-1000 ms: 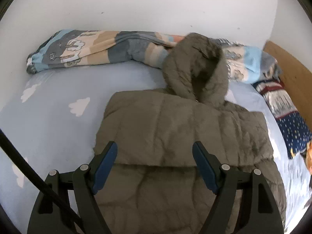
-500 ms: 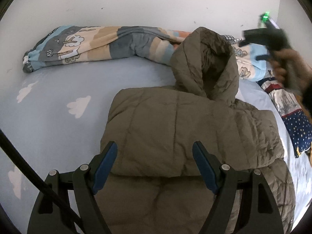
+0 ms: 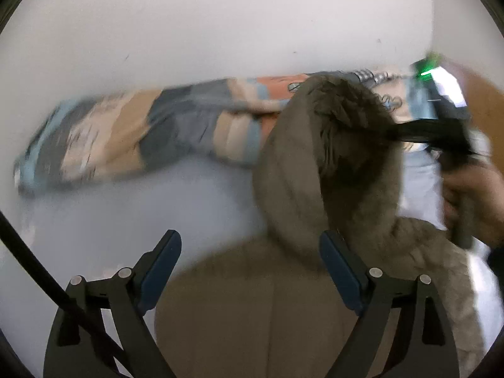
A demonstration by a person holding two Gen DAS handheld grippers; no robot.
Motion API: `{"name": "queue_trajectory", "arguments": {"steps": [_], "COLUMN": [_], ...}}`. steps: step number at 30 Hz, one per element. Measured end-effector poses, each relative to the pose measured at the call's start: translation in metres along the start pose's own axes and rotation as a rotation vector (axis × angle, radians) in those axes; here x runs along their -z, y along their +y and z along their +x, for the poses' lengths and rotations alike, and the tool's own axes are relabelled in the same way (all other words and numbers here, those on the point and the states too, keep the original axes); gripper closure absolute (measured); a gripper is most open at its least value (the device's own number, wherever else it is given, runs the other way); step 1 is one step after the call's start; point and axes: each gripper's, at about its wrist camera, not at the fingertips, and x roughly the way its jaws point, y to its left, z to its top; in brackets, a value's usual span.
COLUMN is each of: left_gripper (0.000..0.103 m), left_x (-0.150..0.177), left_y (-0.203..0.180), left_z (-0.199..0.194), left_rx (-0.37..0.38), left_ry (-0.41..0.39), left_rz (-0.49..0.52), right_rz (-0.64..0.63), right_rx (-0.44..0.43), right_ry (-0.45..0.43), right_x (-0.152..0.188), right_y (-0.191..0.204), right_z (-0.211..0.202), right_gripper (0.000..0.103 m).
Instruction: Fold large clothes
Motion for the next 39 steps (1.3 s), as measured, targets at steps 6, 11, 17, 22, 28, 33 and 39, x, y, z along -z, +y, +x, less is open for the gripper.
{"name": "queue_trajectory", "arguments": {"steps": [6, 11, 17, 22, 28, 33, 39], "left_gripper": [0.015, 0.015, 0.039, 0.097, 0.097, 0.094, 0.074], "left_x": [-0.061, -0.079, -0.093, -0.081, -0.015, 0.085, 0.176], "left_y": [-0.025, -0.006, -0.017, -0.008, -0.015, -0.020, -0.025], "left_z": [0.035, 0.052, 0.066, 0.054, -0.029, -0.072, -0.039], "left_rx": [-0.042, -0.006, -0.018, 0.029, 0.149, 0.205, 0.189], "left_ry": [-0.047, -0.057, -0.055, -0.004, -0.015, 0.055, 0.308], "left_rz": [0.092, 0.069, 0.055, -0.035, -0.001, -0.017, -0.098], "right_rz": [-0.032, -0.078, -0.114, -0.107, -0.099, -0.109, -0.107], "right_rx": [-0.101, -0.144, -0.185, -0.194, -0.205, -0.215, -0.117], "right_ry": [-0.051, -0.070, -0.086, -0.090, -0.107, -0.098, 0.104], "right_x": [0.011, 0.023, 0.043, 0.058, 0.099, 0.166, 0.255], "right_y": [-0.014, -0.017, -0.025, -0.036, -0.046, -0.049, -0.049], "right_z": [-0.048, -0.073, -0.098, -0.118, -0.159, -0.190, -0.137], "right_gripper": [0.097, 0.097, 0.097, 0.097, 0.097, 0.097, 0.090]}}
